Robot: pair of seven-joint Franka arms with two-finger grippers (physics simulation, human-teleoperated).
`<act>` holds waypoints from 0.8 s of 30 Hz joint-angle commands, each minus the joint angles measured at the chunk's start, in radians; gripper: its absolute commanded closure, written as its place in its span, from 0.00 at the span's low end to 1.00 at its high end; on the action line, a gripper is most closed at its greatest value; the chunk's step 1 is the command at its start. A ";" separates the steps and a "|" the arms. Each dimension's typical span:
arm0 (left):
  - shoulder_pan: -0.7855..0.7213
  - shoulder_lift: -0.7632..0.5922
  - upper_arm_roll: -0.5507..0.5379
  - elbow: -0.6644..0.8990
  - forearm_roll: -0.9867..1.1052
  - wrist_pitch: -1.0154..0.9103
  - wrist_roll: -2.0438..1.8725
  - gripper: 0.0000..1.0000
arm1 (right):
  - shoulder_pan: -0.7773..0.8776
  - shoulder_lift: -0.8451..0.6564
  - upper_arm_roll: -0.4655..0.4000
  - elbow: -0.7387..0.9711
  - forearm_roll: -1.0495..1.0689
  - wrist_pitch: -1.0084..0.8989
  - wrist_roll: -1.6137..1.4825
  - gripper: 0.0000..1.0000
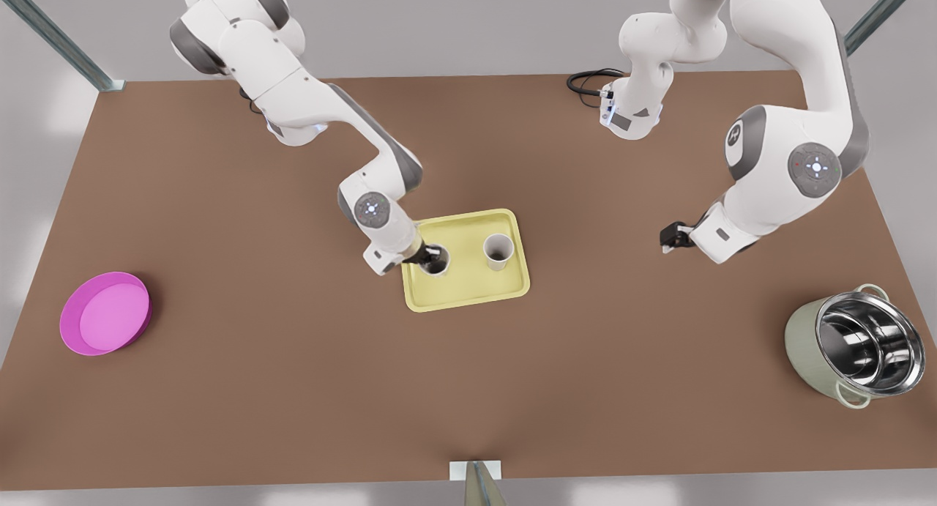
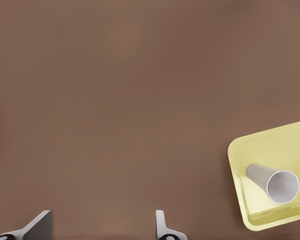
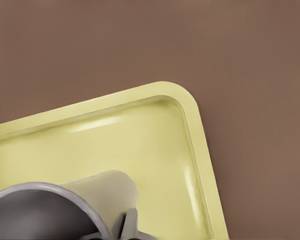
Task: Use the left arm to pick up the white IKEA cup from the tray and place it on the middle-left position; use the right arm to pick up the white IKEA cup from the tray and place it on the middle-right position
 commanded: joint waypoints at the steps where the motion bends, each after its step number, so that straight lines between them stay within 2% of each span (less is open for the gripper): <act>1: -0.090 0.035 -0.001 0.011 -0.004 0.010 -0.062 0.00 | -0.128 -0.021 0.071 0.003 -0.025 -0.034 -0.066 1.00; 3: -0.141 0.069 -0.001 0.053 -0.008 0.029 -0.164 0.00 | -0.257 -0.030 0.073 0.057 -0.031 -0.196 -0.336 1.00; 6: -0.267 0.101 -0.001 0.054 0.008 0.033 -0.319 0.00 | -0.482 -0.022 0.070 0.129 -0.310 -0.339 -0.838 1.00; 8: -0.362 0.152 -0.001 0.050 0.005 0.128 -0.489 0.00 | -0.554 0.027 0.066 0.194 -0.441 -0.339 -0.996 1.00; 11: -0.432 0.207 -0.001 0.036 0.009 0.208 -0.649 0.00 | -0.596 0.168 0.056 0.341 -0.519 -0.337 -1.286 1.00; 12: -0.445 0.236 -0.001 0.036 0.022 0.234 -0.658 0.00 | -0.596 0.211 0.019 0.365 -0.521 -0.336 -1.340 1.00; 16: -0.543 0.298 -0.001 -0.018 0.040 0.343 -0.784 0.00 | -0.608 0.309 0.011 0.375 -0.513 -0.227 -1.378 1.00; 17: -0.537 0.285 0.001 -0.067 0.040 0.412 -0.770 0.00 | -0.608 0.309 0.011 0.375 -0.510 -0.227 -1.366 0.88; 18: -0.538 0.288 -0.001 -0.088 0.040 0.452 -0.770 0.00 | -0.608 0.307 0.013 0.375 -0.482 -0.227 -1.364 0.63; 19: -0.535 0.282 0.001 -0.171 0.035 0.547 -0.748 0.00 | -0.610 0.307 0.013 0.375 -0.467 -0.227 -1.364 0.06; 20: -0.531 0.252 0.001 -0.300 0.022 0.691 -0.685 0.00 | -0.610 0.306 0.014 0.382 -0.465 -0.229 -1.367 0.00; 21: -0.537 0.250 0.001 -0.340 0.022 0.753 -0.685 0.00 | -0.610 0.304 0.016 0.388 -0.459 -0.229 -1.372 0.00; 24: -0.538 0.256 0.001 -0.338 0.022 0.763 -0.688 0.00 | -0.627 0.284 0.027 0.390 -0.438 -0.241 -1.381 0.00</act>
